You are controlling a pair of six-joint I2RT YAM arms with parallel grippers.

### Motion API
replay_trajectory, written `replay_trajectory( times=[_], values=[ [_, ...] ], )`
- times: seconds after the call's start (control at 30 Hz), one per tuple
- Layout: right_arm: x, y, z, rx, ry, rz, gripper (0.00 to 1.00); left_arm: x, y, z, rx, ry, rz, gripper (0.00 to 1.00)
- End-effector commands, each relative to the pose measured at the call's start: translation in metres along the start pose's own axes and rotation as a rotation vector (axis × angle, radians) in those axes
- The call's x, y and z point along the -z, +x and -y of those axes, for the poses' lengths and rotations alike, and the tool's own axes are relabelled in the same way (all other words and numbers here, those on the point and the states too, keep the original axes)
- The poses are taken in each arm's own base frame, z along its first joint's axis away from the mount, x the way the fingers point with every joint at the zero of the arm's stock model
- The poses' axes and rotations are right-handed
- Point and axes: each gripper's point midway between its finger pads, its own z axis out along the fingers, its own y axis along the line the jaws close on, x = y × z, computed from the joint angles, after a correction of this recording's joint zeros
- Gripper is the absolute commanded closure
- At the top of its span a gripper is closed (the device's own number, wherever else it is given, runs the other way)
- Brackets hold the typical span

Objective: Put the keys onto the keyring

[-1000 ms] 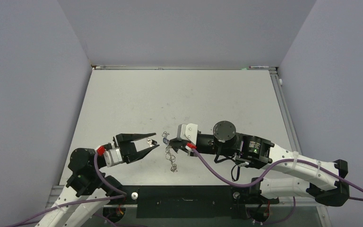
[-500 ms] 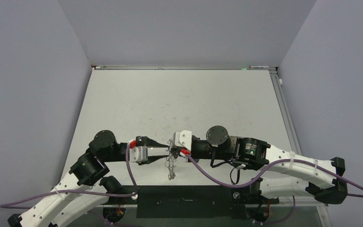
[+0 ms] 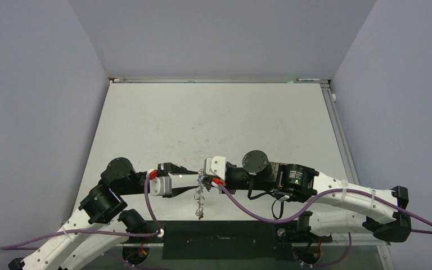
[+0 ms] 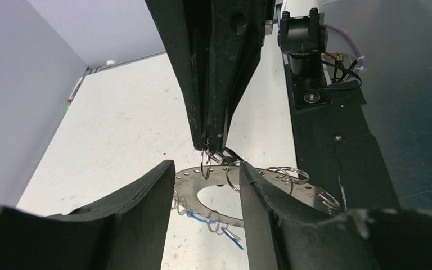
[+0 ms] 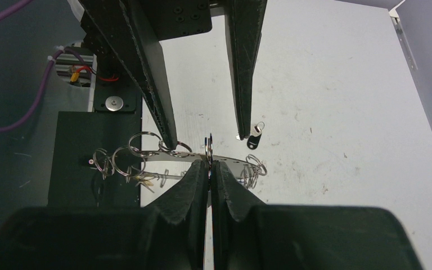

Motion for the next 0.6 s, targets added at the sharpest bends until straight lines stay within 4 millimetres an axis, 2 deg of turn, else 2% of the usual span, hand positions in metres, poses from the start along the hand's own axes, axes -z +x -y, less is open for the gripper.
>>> replay_trajectory(
  times=[0.0, 0.17, 0.57],
  values=[
    [-0.0024, -0.0238, 0.0022, 0.007, 0.009, 0.087, 0.95, 0.0026, -0.0251, -0.0077, -0.043, -0.033, 0.064, 0.66],
    [-0.0037, -0.0242, 0.0018, 0.007, 0.005, 0.088, 0.95, 0.0026, -0.0253, -0.0080, -0.045, -0.037, 0.070, 0.72],
    [-0.0060, -0.0257, 0.0007, 0.010, -0.002, 0.093, 0.95, -0.0010, -0.0225, -0.0061, -0.031, -0.017, 0.068, 0.73]
  ],
)
